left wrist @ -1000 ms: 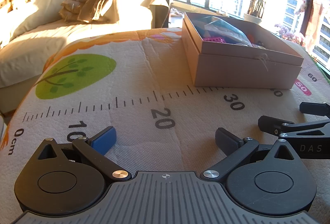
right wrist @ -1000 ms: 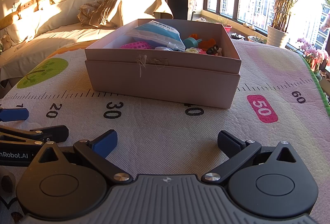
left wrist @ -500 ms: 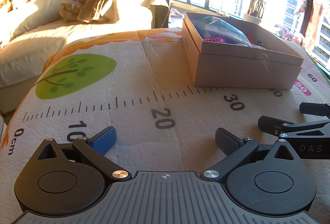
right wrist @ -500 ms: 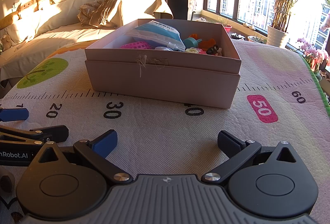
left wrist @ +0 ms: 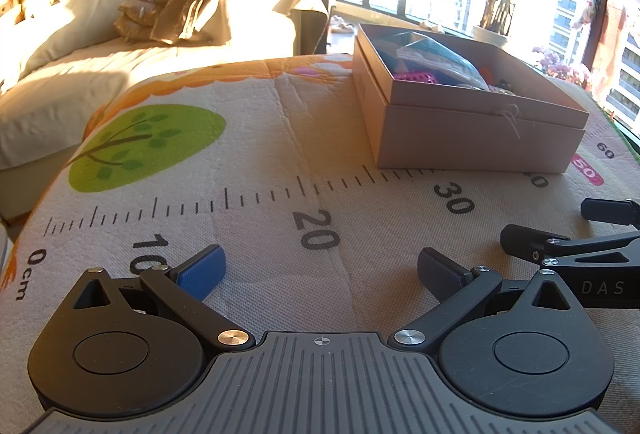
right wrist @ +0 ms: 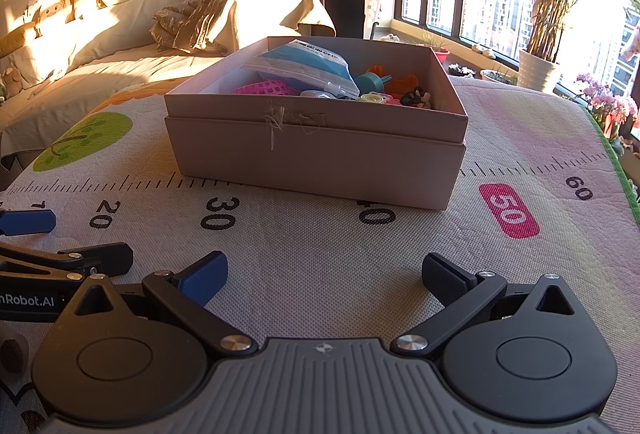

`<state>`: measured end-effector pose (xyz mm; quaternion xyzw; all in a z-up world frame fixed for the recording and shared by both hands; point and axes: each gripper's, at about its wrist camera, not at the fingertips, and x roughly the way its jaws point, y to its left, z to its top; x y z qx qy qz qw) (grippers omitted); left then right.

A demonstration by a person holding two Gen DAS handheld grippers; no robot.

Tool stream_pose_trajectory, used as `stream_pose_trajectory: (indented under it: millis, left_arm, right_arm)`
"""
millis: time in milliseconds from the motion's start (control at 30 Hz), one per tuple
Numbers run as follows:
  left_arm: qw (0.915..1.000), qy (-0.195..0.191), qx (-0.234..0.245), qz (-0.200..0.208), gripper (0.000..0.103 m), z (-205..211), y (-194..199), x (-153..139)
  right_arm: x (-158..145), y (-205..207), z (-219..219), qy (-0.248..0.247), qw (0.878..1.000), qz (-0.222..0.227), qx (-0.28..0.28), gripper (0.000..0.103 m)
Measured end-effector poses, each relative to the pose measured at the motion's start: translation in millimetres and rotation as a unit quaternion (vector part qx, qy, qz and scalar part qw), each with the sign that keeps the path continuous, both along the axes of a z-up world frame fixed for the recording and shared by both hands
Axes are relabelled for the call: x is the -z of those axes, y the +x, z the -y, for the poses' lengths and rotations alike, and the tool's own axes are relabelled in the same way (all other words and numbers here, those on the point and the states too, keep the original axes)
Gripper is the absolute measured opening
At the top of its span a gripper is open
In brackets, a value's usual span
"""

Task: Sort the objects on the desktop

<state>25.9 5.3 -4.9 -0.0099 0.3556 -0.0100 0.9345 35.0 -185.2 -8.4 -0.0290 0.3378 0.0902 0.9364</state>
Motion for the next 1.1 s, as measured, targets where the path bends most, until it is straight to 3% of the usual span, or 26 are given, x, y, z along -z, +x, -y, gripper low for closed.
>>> stream_pose_trajectory:
  millis: [1100]
  left_arm:
    - [1.0,0.003,0.003,-0.001,0.103,-0.2,0.4,0.1]
  right_arm:
    - [0.0,0.2,-0.2,0.0,1.0,0.0,0.0,0.103]
